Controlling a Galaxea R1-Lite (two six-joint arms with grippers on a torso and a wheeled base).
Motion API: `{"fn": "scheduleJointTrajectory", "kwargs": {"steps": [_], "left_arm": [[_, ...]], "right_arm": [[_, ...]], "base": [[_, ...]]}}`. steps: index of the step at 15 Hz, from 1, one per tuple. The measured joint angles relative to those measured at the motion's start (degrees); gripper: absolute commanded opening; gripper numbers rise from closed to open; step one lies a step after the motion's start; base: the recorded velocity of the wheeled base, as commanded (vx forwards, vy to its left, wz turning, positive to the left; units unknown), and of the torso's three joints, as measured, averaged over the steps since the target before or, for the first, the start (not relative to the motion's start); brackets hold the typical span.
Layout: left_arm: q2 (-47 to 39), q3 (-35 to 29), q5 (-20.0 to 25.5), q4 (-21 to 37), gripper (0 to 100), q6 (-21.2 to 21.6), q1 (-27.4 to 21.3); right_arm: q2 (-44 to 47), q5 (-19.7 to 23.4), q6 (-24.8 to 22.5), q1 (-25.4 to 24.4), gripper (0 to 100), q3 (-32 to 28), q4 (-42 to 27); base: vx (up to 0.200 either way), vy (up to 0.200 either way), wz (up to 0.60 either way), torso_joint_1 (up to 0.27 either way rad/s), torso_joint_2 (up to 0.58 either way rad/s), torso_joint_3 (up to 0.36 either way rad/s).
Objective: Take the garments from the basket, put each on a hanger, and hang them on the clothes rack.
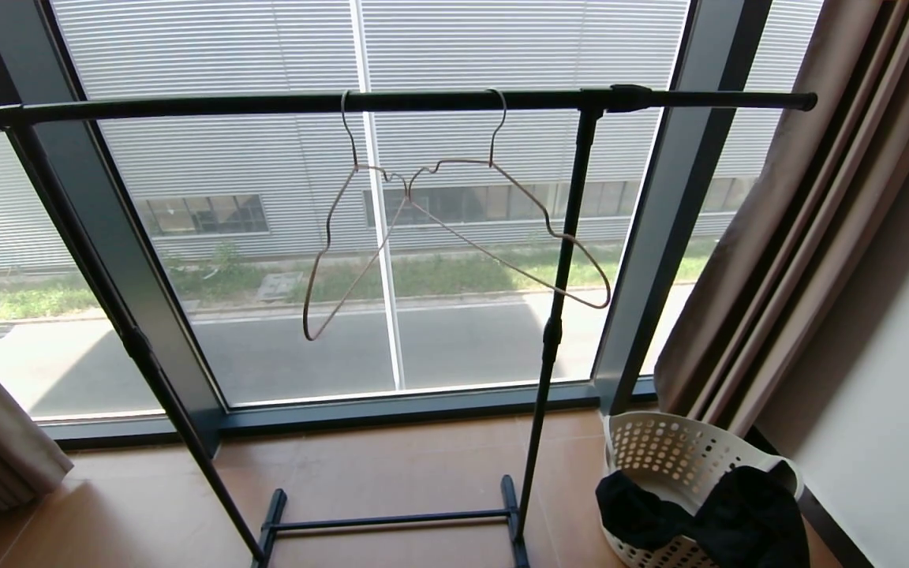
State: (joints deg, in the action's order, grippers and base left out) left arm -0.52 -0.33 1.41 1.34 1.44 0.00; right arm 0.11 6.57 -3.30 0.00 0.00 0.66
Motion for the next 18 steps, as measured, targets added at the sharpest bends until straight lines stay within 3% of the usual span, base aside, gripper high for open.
{"fn": "scheduleJointTrajectory", "kwargs": {"steps": [14,18], "left_arm": [[0.00,-0.02,0.00,-0.04,100,-0.02,0.00],[0.00,-0.02,0.00,-0.01,100,-0.02,0.00]], "right_arm": [[0.00,-0.01,-0.02,0.00,100,0.00,0.02],[0.00,-0.01,0.00,0.00,100,0.00,0.02]], "base": [[0.000,0.000,0.00,-0.104,0.48,0.371],[0.000,0.000,0.00,-0.011,0.14,0.132]]}}
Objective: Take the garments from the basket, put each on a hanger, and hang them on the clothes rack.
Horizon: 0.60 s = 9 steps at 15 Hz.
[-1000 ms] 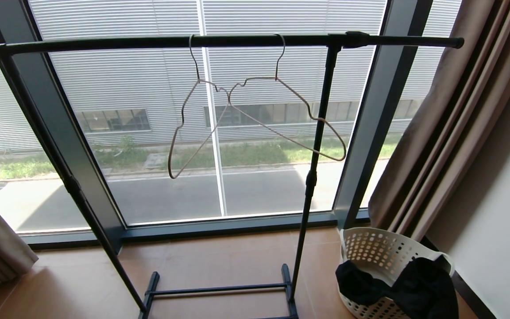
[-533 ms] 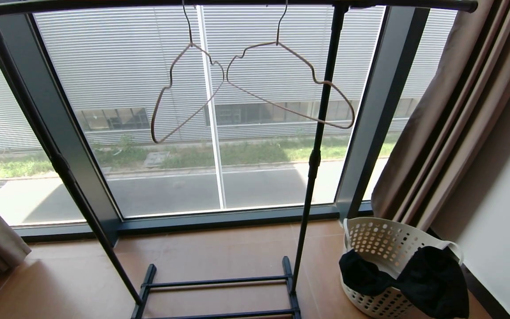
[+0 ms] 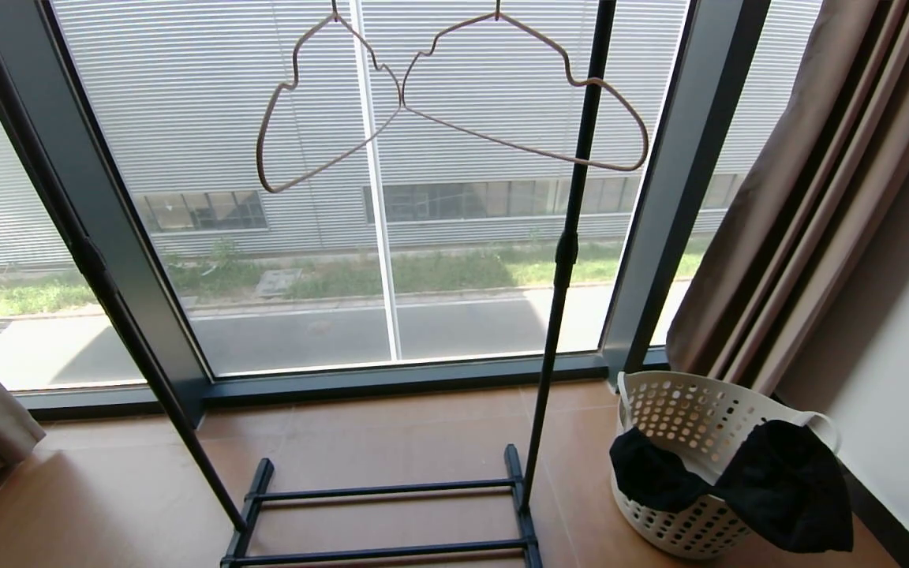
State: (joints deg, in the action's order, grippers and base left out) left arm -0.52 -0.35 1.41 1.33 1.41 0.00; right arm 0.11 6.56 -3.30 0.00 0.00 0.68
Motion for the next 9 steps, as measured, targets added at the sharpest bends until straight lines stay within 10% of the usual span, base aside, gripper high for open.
{"fn": "scheduleJointTrajectory", "kwargs": {"steps": [3,9], "left_arm": [[0.00,0.00,0.00,0.00,100,0.00,0.00],[0.00,0.00,0.00,-0.02,100,0.00,0.00]], "right_arm": [[0.00,0.00,0.00,0.00,100,0.00,0.00],[0.00,0.00,-0.02,0.00,100,0.00,-0.02]], "base": [[0.000,0.000,0.00,0.000,0.00,0.000],[0.000,0.000,-0.60,0.002,0.01,0.004]]}}
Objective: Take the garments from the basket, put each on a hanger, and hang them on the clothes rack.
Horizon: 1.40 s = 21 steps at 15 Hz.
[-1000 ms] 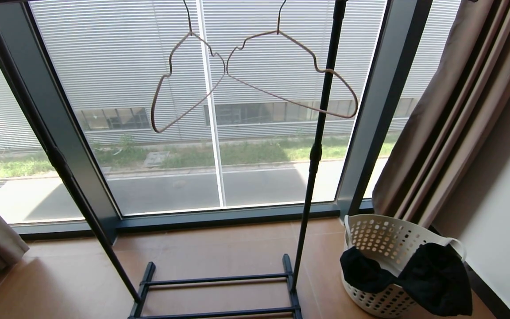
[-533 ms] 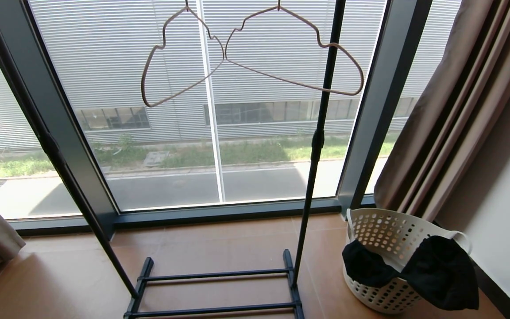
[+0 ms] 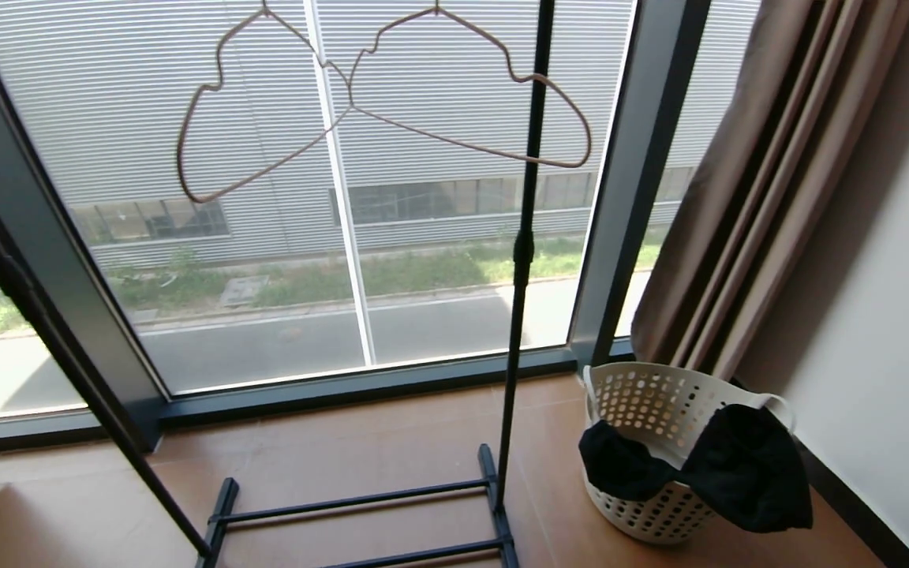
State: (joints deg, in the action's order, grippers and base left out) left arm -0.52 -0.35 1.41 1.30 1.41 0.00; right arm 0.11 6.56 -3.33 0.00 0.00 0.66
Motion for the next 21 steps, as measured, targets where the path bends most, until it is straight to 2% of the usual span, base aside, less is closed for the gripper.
{"fn": "scheduleJointTrajectory", "kwargs": {"steps": [3,6,15,17,21], "left_arm": [[0.00,0.00,-0.02,0.02,100,-0.02,0.00],[0.00,0.02,0.00,0.06,100,0.00,0.00],[0.00,0.02,-0.02,0.04,100,0.00,0.07],[0.00,0.02,0.00,0.04,100,0.00,0.05],[0.00,0.00,0.00,0.04,100,0.04,0.10]], "right_arm": [[0.00,0.00,0.02,0.02,100,0.00,0.02],[0.00,-0.05,0.00,0.02,100,0.00,0.10],[0.00,-0.05,0.02,0.00,100,0.00,0.02],[0.00,-0.02,0.02,0.00,100,0.00,0.00],[0.00,-0.07,0.00,-0.02,100,0.00,-0.01]], "base": [[0.000,0.000,-0.60,0.002,0.00,0.005],[0.000,0.000,0.00,0.000,0.00,0.000],[0.000,-0.200,0.00,0.002,0.00,0.004],[0.200,-0.200,0.00,0.005,0.00,0.002],[0.200,0.000,0.00,-0.001,0.00,0.002]]}}
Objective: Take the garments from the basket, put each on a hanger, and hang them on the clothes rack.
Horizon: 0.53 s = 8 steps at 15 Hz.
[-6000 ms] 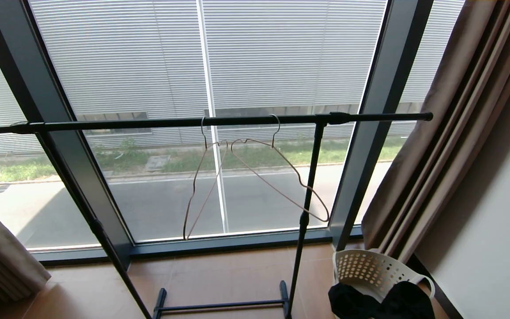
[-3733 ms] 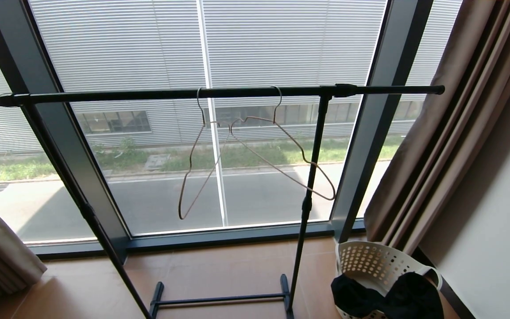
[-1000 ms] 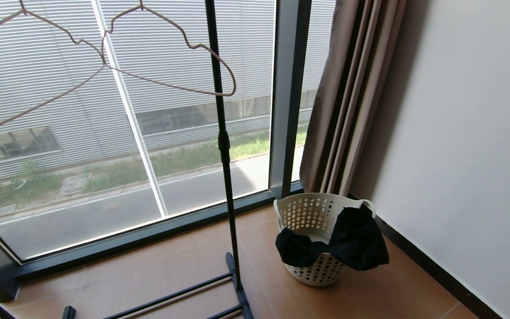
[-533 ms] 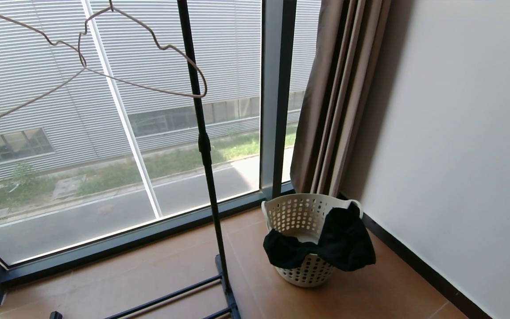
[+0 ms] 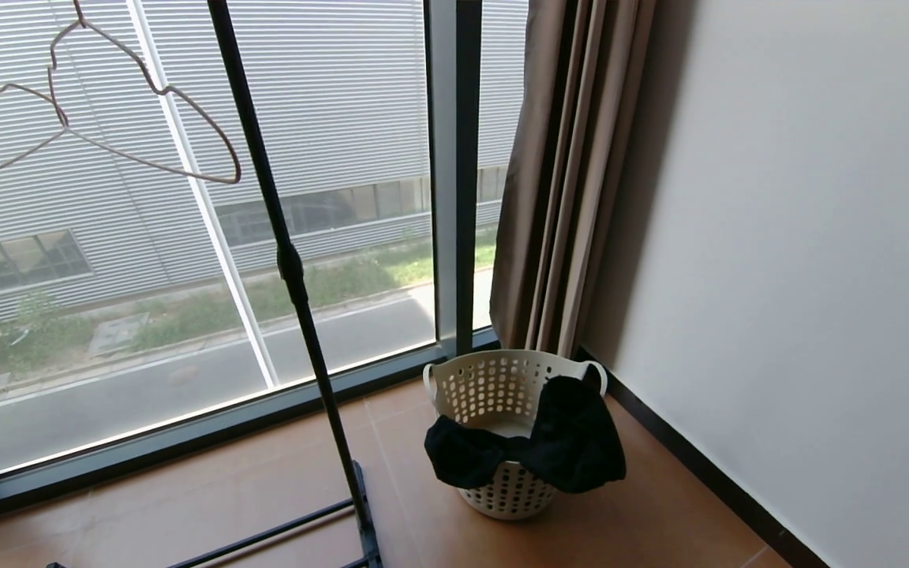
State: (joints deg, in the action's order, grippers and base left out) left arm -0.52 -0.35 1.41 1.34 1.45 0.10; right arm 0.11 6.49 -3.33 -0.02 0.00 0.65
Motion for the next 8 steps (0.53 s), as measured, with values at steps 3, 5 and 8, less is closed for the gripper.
{"fn": "scheduleJointTrajectory", "kwargs": {"steps": [3,5,8], "left_arm": [[0.00,0.00,0.00,-0.06,100,0.02,-0.02],[0.00,0.00,-0.02,0.00,100,-0.01,-0.07],[0.00,0.00,0.02,-0.06,100,-0.01,0.01]], "right_arm": [[0.00,0.07,0.02,0.05,100,0.00,0.00],[0.00,0.05,0.02,0.05,100,0.00,0.06],[0.00,-0.04,0.02,0.02,100,0.00,0.01]], "base": [[0.133,-0.200,0.00,0.001,0.00,0.004],[0.000,-0.200,0.00,0.012,0.01,0.005],[0.133,0.000,0.00,-0.002,0.00,0.005]]}}
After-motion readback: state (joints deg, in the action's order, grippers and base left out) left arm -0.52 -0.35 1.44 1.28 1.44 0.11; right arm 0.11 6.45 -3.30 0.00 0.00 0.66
